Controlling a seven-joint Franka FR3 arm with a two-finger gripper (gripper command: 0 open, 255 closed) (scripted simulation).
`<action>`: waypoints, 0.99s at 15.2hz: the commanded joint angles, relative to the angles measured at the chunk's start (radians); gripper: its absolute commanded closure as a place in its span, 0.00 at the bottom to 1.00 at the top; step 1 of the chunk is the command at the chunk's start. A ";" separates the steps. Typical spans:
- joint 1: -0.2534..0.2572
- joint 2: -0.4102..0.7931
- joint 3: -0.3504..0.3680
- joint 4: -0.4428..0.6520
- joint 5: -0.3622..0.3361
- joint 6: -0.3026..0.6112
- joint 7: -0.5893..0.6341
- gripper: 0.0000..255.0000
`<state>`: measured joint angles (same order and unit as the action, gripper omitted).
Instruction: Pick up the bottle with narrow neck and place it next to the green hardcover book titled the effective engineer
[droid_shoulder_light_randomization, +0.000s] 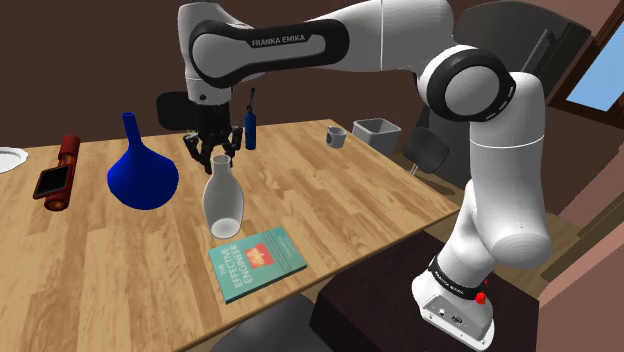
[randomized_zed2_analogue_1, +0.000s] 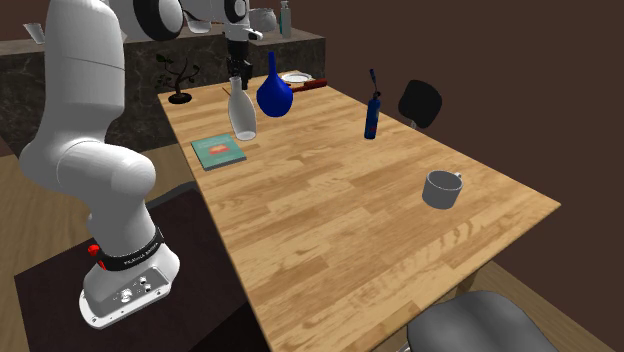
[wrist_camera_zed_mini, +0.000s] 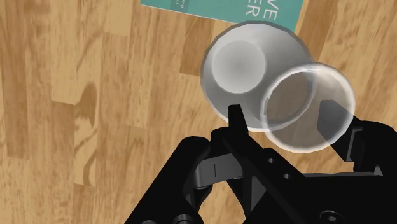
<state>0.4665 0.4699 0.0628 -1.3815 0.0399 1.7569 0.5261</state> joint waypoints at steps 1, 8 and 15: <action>0.000 0.000 0.000 -0.001 0.000 0.001 0.000 1.00; 0.000 0.000 0.000 -0.001 0.000 0.001 0.000 0.00; -0.002 0.019 -0.001 0.156 -0.002 -0.136 0.003 0.00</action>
<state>0.4644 0.4839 0.0619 -1.2446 0.0386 1.6364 0.5278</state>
